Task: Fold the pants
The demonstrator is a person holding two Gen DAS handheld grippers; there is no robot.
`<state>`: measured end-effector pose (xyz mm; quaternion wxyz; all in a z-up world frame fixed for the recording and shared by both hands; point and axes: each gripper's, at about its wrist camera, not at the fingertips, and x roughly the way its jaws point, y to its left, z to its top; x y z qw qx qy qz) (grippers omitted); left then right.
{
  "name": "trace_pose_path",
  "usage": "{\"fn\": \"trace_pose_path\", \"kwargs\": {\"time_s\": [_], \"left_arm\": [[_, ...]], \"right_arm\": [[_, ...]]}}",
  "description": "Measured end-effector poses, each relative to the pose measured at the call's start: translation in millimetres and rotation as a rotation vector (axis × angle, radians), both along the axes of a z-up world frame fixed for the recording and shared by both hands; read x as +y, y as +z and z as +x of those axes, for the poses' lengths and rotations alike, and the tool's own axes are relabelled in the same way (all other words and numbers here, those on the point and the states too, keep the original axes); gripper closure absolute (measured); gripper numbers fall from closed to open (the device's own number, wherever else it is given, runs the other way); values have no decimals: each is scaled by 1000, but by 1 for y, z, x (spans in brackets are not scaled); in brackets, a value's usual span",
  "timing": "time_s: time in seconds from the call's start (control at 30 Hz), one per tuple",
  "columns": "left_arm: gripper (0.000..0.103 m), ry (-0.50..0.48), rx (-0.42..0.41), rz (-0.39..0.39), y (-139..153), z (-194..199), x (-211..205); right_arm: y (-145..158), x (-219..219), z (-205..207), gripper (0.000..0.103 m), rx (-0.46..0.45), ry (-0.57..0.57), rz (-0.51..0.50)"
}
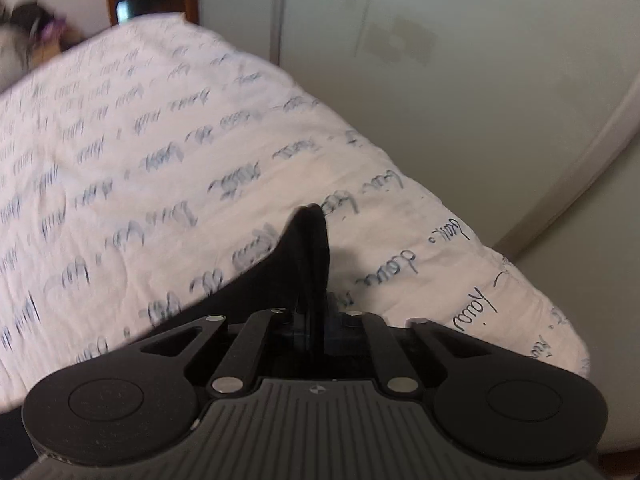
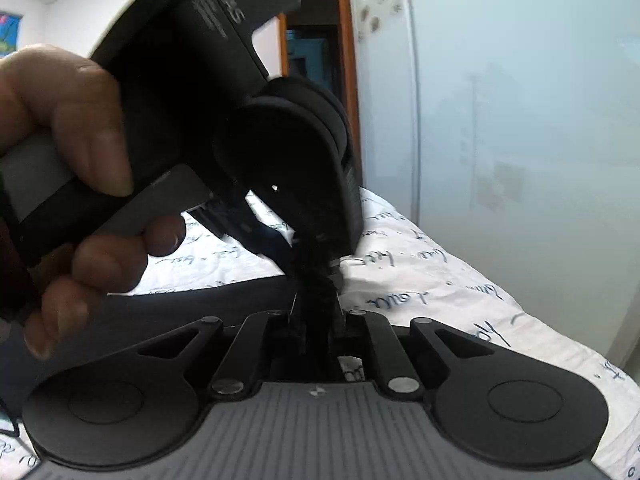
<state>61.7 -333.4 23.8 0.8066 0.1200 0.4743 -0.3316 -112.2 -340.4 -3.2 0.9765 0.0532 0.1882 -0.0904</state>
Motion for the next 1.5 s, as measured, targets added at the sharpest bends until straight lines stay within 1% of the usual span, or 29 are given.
{"fn": "trace_pose_path", "kwargs": {"time_s": [0.07, 0.13, 0.23, 0.3, 0.4, 0.47, 0.53, 0.6, 0.67, 0.7, 0.73, 0.8, 0.93, 1.0, 1.07, 1.13, 1.17, 1.2, 1.27, 1.3, 1.37, 1.4, 1.43, 1.5], "left_arm": [[95, 20, 2, -34, 3, -1, 15], [96, 46, 2, -71, 11, -3, 33], [96, 77, -20, -125, 33, -9, 68], [96, 137, -13, -186, 46, -11, 107], [96, 268, -8, -243, 54, -13, 177], [95, 353, -8, -241, 50, -14, 227], [95, 437, 18, -214, 40, -9, 272], [98, 524, 102, -203, 21, 3, 314], [98, 629, 194, -226, 1, 11, 353], [98, 648, 216, -242, -6, 11, 366], [98, 658, 226, -257, -10, 9, 377], [99, 655, 209, -276, -9, 4, 388], [99, 636, 164, -302, 0, -3, 405], [99, 647, 145, -312, 2, -3, 415], [98, 678, 180, -307, -11, 1, 427], [96, 724, 253, -313, -31, 4, 439], [83, 734, 276, -349, -38, 3, 446], [82, 736, 286, -389, -43, 2, 453], [82, 762, 324, -467, -45, -1, 470], [82, 781, 317, -495, -42, -4, 478], [78, 833, 239, -486, -29, -18, 494], [71, 857, 195, -474, -21, -27, 502], [69, 869, 152, -478, -12, -39, 510], [67, 870, 86, -493, 3, -62, 521]], "right_arm": [[2, 10, 0, 95, 10, 27, -38], [7, 21, -2, 95, 7, 53, -54], [19, 43, -7, 95, -12, 111, -79], [31, 64, -11, 95, -36, 172, -107], [44, 100, -10, 95, -50, 293, -102], [45, 131, -4, 95, -40, 386, -99], [41, 166, 4, 95, -5, 482, -107], [32, 203, 11, 95, 40, 564, -124], [20, 236, 14, 95, 93, 632, -156], [15, 250, 14, 95, 112, 654, -177], [12, 262, 11, 95, 123, 679, -191], [10, 282, 5, 95, 129, 707, -229], [16, 296, 6, 95, 129, 739, -262], [19, 302, 9, 95, 124, 751, -279], [16, 308, 17, 95, 139, 762, -311], [3, 320, 25, 95, 189, 768, -350], [-2, 325, 26, 95, 207, 771, -366], [-4, 328, 24, 95, 204, 773, -386], [-6, 331, 17, 93, 186, 769, -422], [-6, 331, 14, 92, 183, 764, -431], [-1, 325, -4, 88, 179, 773, -412], [4, 315, -9, 88, 184, 802, -367], [11, 301, -13, 86, 193, 841, -301], [24, 266, -21, 76, 197, 885, -121]]}}
